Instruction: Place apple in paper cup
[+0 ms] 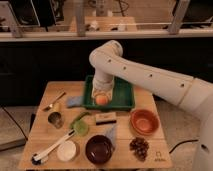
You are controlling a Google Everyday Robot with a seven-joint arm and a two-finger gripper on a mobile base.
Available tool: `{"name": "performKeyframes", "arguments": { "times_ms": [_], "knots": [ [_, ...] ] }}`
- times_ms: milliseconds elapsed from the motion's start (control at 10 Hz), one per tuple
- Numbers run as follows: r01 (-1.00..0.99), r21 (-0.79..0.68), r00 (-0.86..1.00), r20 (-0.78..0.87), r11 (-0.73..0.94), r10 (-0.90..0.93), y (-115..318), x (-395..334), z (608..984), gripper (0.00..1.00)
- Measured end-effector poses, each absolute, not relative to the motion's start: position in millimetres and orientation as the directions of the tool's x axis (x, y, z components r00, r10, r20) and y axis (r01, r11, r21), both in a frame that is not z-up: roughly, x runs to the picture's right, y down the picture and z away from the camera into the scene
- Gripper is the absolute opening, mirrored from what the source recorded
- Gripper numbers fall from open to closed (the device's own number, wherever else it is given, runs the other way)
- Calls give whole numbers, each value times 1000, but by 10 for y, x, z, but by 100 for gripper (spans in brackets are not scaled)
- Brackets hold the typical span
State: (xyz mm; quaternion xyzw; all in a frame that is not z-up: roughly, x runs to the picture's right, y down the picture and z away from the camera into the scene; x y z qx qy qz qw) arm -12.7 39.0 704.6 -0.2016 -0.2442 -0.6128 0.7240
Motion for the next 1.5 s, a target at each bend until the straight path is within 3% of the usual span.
{"name": "performKeyframes", "arguments": {
  "times_ms": [400,700,1500],
  "knots": [
    [990,15,101,631,143,-769,509,7,6972,0],
    [993,53,43,652,102,-757,826,-10,6663,0],
    [987,152,-67,703,57,-708,1492,-1041,6283,0]
  ]
}}
